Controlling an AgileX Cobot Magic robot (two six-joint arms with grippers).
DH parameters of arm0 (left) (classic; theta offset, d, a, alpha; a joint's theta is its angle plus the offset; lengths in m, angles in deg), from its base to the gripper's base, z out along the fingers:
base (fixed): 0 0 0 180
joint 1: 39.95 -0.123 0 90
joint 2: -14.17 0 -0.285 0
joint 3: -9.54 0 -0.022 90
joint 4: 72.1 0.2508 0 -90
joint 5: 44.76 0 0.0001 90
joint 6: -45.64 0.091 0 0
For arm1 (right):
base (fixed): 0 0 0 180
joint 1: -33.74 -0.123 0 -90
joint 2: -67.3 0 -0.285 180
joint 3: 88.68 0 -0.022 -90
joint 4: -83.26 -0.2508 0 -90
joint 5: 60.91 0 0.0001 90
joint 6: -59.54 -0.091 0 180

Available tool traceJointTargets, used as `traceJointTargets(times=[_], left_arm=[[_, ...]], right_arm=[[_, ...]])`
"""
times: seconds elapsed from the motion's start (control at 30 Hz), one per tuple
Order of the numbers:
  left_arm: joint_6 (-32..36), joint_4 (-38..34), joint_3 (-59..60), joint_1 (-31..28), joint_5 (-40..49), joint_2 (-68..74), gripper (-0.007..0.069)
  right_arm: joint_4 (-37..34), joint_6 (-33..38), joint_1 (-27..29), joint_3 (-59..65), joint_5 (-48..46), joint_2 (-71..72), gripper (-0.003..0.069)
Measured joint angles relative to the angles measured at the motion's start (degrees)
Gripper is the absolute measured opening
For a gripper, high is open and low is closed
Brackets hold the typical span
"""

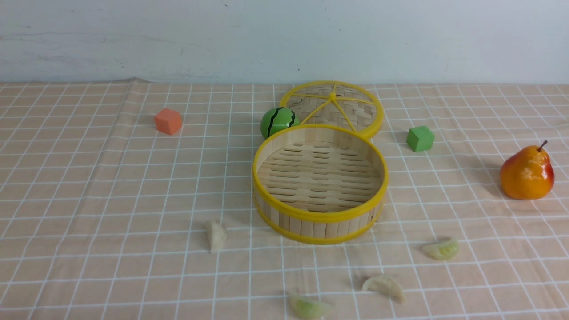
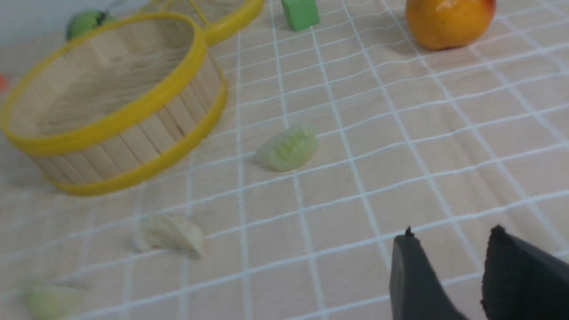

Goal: Put the dumplings into the steamer on the table with the brown tablecloth.
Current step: 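Reach for and grasp a dumpling on the table with the left gripper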

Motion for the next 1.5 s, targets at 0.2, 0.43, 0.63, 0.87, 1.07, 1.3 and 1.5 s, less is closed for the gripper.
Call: traceJointTargets(times=[0.2, 0.43, 0.63, 0.87, 1.07, 1.3, 1.5], left_arm=[[-10.9, -12.7, 0.0, 0.0, -12.2, 0.0, 0.0238], [-30.7, -31.1, 0.0, 0.0, -16.3, 0.0, 0.0238], [-33.9, -36.0, 0.0, 0.0, -16.3, 0.0, 0.0238], [-28.2, -26.2, -8.5, 0.0, -5.7, 0.1, 0.0222], [-15.5, -10.6, -26.6, 0.0, 18.2, 12.1, 0.0061], [-0.4, -2.5, -46.5, 0.2, 47.1, 37.8, -0.0014], [2.3, -2.4, -52.9, 9.7, 52.9, 53.6, -0.0014]], right_arm=[[-26.8, -11.8, 0.0, 0.6, -1.0, 0.0, 0.024], [-30.3, -11.2, 0.0, 0.6, -0.4, 0.0, 0.024], [-30.1, -4.9, 0.0, 0.6, -0.5, 0.0, 0.024], [-31.8, 19.3, 0.0, -12.4, -1.3, -3.0, 0.0206], [-25.5, 32.6, 0.0, -27.7, -7.8, -22.3, 0.0008], [-14.6, 36.5, -3.2, -45.4, -27.5, -47.9, -0.0019], [-5.2, 34.7, -17.6, -52.9, -41.0, -58.3, -0.0015]])
